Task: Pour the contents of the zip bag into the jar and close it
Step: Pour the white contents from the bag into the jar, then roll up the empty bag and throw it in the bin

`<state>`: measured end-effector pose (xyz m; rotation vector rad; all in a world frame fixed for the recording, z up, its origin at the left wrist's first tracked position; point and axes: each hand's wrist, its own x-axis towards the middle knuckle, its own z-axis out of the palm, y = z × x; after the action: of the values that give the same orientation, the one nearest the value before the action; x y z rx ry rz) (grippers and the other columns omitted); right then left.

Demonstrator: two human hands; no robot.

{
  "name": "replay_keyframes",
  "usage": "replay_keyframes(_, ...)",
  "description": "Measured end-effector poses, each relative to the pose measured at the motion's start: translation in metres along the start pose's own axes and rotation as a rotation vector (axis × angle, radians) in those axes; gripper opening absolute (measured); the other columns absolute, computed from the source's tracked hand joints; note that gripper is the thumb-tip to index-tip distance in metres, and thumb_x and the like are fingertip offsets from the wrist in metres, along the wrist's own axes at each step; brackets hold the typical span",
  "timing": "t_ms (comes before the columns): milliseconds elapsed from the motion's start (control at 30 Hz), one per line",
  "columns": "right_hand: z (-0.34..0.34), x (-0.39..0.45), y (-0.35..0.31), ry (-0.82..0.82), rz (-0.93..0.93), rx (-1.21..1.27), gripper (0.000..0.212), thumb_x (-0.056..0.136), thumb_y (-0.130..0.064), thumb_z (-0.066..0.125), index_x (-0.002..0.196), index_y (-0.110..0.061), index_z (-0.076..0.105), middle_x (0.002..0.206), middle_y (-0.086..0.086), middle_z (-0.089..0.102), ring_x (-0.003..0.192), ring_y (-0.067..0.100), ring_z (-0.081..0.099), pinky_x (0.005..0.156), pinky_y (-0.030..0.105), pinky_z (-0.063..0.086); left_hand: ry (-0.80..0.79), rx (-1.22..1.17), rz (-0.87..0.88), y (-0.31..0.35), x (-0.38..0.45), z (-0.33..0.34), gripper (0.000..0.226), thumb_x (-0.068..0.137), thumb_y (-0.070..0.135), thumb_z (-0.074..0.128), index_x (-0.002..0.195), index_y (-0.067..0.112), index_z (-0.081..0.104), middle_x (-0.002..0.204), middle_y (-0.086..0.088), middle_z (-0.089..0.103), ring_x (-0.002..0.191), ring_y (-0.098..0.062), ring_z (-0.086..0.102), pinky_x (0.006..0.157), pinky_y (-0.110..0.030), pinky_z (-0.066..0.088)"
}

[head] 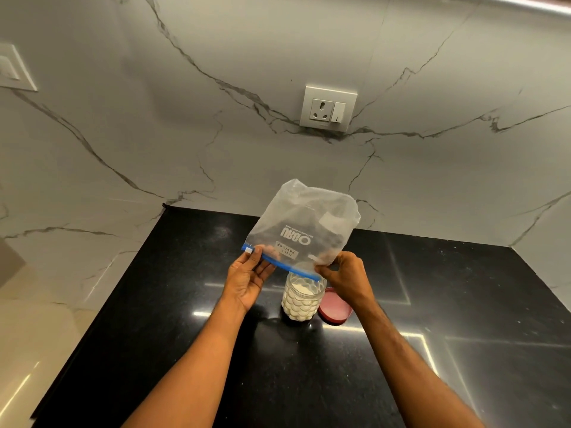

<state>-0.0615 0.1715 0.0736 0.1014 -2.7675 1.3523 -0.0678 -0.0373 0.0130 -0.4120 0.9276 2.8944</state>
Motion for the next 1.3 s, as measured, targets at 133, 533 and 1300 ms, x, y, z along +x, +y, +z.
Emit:
replay_keyframes(133,-0.001,-0.002,-0.003,0.001,0.034,-0.007,0.038,0.080,-0.011,0.077,0.116,-0.004,0.065,0.110,0.008,0.070,0.089,0.011,0.062,0.080,0.024,0.054,0.005,-0.002,-0.002,-0.002,0.000,0.001,0.018,0.095,0.008,0.058,0.109,0.009,0.068,0.103,-0.014,0.076,0.092,-0.025,0.076,0.072,-0.036,0.064)
replay_keyframes(533,-0.004,-0.008,0.007,-0.084,0.060,0.038,0.051,0.079,-0.011,0.079,0.126,-0.010,0.058,0.119,0.006,0.066,0.103,0.016,0.064,0.088,0.032,0.056,-0.011,0.051,0.054,0.005,-0.005,0.018,0.015,0.093,0.007,0.061,0.105,0.009,0.070,0.098,-0.012,0.076,0.088,-0.023,0.075,0.080,-0.039,0.063)
replay_keyframes(1300,-0.130,0.014,-0.068,0.210,-0.253,0.173,0.032,0.089,-0.024,0.068,0.121,-0.019,0.064,0.114,-0.003,0.067,0.105,0.010,0.063,0.087,0.030,0.054,-0.579,1.333,0.482,0.087,-0.003,0.185,0.020,0.087,0.011,0.074,0.105,0.004,0.075,0.085,-0.011,0.075,0.073,-0.021,0.071,0.076,-0.031,0.062)
